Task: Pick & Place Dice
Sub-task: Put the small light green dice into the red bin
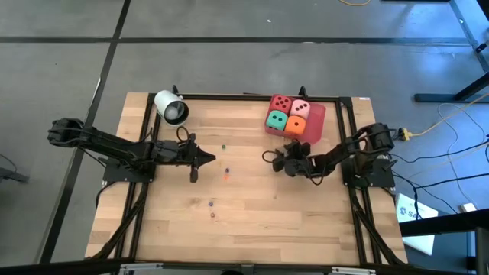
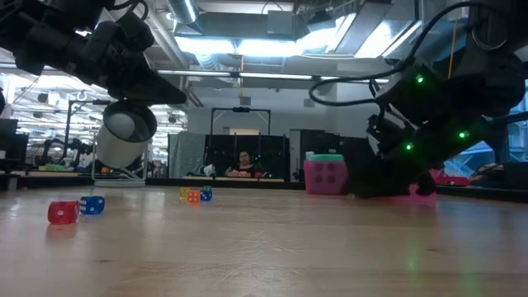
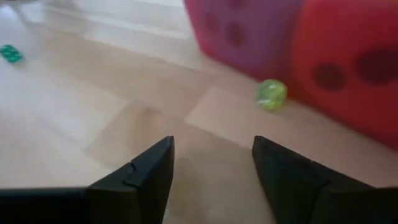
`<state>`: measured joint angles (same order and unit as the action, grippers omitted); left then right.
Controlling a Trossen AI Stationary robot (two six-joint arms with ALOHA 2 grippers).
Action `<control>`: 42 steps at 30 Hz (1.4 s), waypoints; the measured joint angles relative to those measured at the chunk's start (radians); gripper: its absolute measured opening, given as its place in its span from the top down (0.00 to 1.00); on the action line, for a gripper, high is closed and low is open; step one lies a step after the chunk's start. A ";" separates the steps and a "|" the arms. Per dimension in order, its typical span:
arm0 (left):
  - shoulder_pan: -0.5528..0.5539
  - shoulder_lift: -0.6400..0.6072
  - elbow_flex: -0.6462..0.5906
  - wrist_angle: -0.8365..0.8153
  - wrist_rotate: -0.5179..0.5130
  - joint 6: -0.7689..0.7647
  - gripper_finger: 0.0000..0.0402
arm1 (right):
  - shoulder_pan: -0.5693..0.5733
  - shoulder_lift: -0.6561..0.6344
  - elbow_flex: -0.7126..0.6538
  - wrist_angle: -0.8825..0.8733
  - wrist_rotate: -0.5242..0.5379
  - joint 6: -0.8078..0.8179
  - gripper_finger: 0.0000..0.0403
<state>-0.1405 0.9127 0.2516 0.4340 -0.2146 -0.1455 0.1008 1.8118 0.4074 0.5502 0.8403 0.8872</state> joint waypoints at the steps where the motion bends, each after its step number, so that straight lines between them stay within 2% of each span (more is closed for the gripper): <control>1: 0.000 0.000 0.000 0.000 0.000 0.000 0.94 | -0.007 0.000 0.000 0.000 0.008 -0.005 0.46; 11: 0.000 0.000 0.000 0.002 0.000 -0.001 0.93 | -0.095 0.002 0.011 -0.004 0.034 -0.073 0.49; 16: -0.002 0.000 0.000 0.002 0.000 0.000 0.93 | -0.110 0.002 0.011 0.042 -0.005 -0.061 0.49; 21: -0.002 0.000 0.000 0.002 0.000 0.000 0.94 | -0.110 0.002 0.017 0.133 -0.044 -0.116 0.49; 30: -0.002 0.000 0.000 0.002 0.000 0.000 0.94 | -0.151 0.002 0.079 0.070 -0.020 -0.140 0.49; 42: -0.002 0.000 0.000 0.002 0.029 -0.016 0.93 | -0.205 0.002 0.142 -0.005 -0.119 -0.140 0.49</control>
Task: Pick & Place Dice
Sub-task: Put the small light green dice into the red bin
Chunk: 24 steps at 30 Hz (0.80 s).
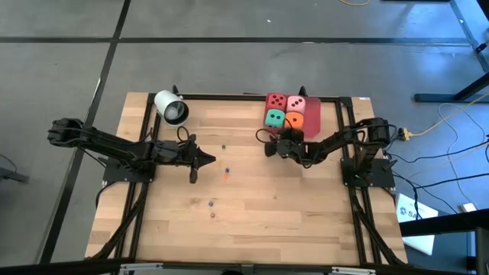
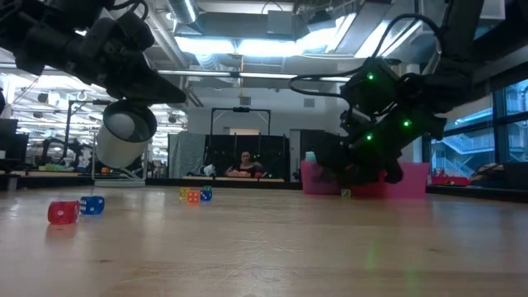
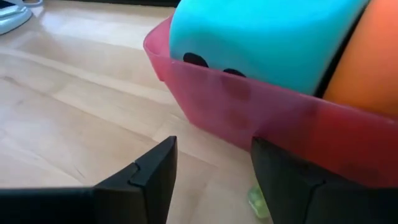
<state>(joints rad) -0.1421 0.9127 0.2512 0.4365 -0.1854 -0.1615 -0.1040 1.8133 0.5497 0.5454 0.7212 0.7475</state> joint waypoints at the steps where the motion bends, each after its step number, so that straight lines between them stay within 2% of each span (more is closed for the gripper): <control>1: 0.000 0.000 0.000 0.000 0.002 0.000 0.93 | 0.000 0.000 0.001 -0.005 -0.006 0.000 0.49; 24: 0.000 0.000 0.000 0.000 0.001 -0.011 0.93 | 0.006 -0.005 0.004 -0.107 -0.083 0.016 0.49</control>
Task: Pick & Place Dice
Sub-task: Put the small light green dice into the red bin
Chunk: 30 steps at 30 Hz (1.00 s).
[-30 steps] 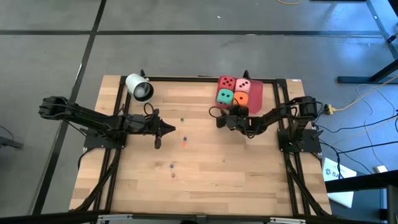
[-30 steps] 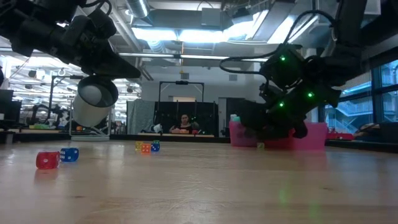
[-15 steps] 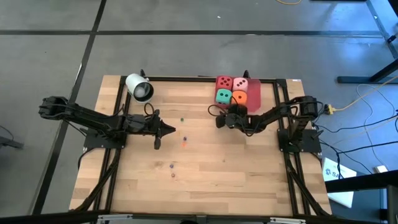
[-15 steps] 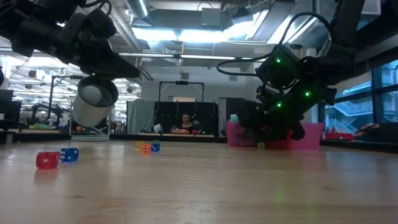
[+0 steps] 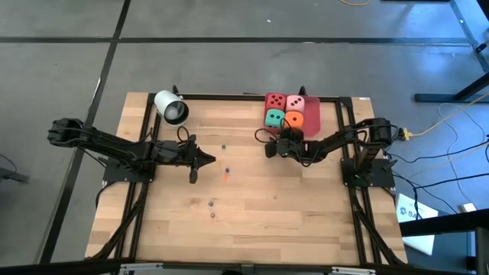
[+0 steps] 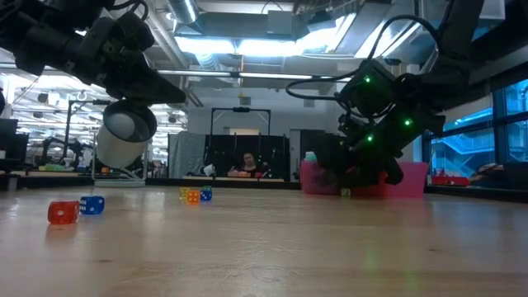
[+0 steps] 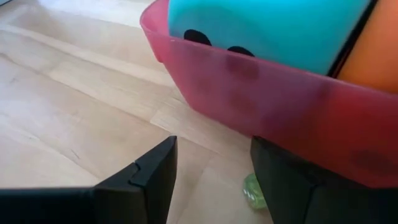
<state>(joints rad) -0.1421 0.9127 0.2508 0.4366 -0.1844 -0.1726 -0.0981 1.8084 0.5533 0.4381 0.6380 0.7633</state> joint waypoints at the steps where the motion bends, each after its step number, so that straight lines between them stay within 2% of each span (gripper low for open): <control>1: 0.000 0.000 0.000 0.000 0.000 0.000 0.93 | 0.006 0.000 0.000 0.000 -0.004 -0.002 0.49; 13: 0.000 0.000 0.000 0.000 -0.001 0.001 0.94 | 0.138 0.006 0.088 -0.038 -0.112 -0.014 0.49; 25: 0.000 0.000 0.000 -0.001 -0.001 -0.004 0.94 | 0.197 0.001 0.242 -0.106 -0.093 -0.296 0.49; 30: 0.000 0.000 0.000 -0.011 0.005 -0.007 0.94 | 0.222 -0.021 0.263 -0.242 -0.091 -0.404 0.49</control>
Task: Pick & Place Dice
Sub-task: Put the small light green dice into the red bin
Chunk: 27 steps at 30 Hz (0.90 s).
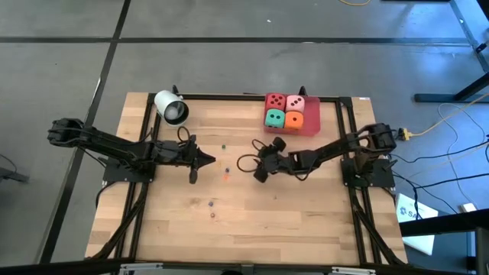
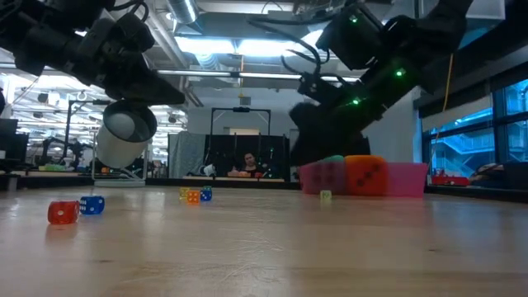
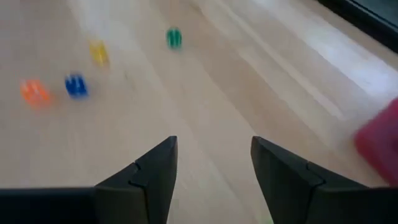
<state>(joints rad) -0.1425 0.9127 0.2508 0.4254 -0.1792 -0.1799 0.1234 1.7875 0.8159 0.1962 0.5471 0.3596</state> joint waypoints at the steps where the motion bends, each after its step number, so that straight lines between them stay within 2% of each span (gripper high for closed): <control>1: 0.000 0.000 0.000 -0.004 0.000 0.000 0.94 | 0.007 -0.003 0.000 -0.032 0.005 -0.010 0.49; 3: 0.000 0.000 0.000 -0.005 0.000 0.000 0.93 | 0.020 -0.015 -0.015 -0.091 0.020 -0.017 0.49; 7: 0.000 0.000 0.000 -0.005 0.001 0.000 0.93 | 0.040 -0.032 -0.073 -0.090 0.012 -0.040 0.49; 13: 0.000 0.000 0.000 -0.011 0.003 -0.001 0.93 | 0.052 -0.110 -0.216 0.018 0.033 -0.005 0.49; 17: 0.000 0.000 0.000 -0.015 0.003 -0.008 0.93 | 0.049 -0.183 -0.353 0.165 -0.007 0.018 0.49; 21: 0.000 0.000 0.000 -0.009 0.002 -0.007 0.93 | 0.040 -0.208 -0.453 0.408 -0.083 -0.077 0.49; 23: 0.000 0.000 0.000 -0.006 -0.001 -0.003 0.94 | 0.018 -0.202 -0.483 0.467 -0.112 -0.106 0.49; 27: 0.000 0.000 0.000 -0.004 -0.001 -0.006 0.93 | -0.037 -0.188 -0.509 0.468 -0.155 -0.106 0.49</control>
<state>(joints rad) -0.1421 0.9123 0.2508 0.4218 -0.1802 -0.1860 0.0864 1.5999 0.3071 0.6645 0.3916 0.2532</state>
